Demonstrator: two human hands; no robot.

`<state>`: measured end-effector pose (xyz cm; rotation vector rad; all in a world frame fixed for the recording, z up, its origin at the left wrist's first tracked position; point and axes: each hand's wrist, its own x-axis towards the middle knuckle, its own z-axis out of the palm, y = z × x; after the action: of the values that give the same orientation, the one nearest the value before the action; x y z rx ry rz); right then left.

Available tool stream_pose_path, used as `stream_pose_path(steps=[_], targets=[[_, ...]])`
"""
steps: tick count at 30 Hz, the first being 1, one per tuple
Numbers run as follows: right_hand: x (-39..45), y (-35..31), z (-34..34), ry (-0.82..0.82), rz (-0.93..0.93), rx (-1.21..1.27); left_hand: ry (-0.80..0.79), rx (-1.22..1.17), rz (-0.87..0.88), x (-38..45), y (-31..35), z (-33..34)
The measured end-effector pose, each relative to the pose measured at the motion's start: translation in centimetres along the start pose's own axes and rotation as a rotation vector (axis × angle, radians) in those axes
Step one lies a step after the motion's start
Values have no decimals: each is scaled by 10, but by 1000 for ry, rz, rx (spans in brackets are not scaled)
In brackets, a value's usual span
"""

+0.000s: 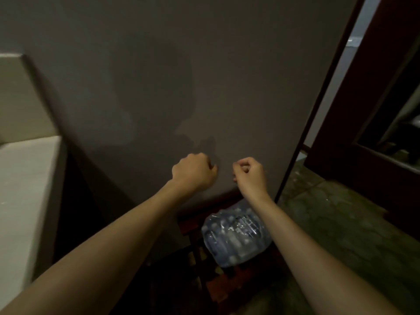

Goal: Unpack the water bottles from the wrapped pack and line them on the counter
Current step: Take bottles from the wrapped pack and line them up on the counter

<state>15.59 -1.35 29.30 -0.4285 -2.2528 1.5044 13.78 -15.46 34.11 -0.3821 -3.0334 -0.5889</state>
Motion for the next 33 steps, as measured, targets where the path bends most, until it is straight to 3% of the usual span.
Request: stream_pose_path(steps=[12,25,33], targets=[[57,161,-27,-98,360,-150,-392,-110,-92,67,16,168],[117,294,20,-571,638,-444,-681,-254,-328,120,-14,312],[131,375,49,-670,717,-543,-772,-352,-458,111,-21,370]])
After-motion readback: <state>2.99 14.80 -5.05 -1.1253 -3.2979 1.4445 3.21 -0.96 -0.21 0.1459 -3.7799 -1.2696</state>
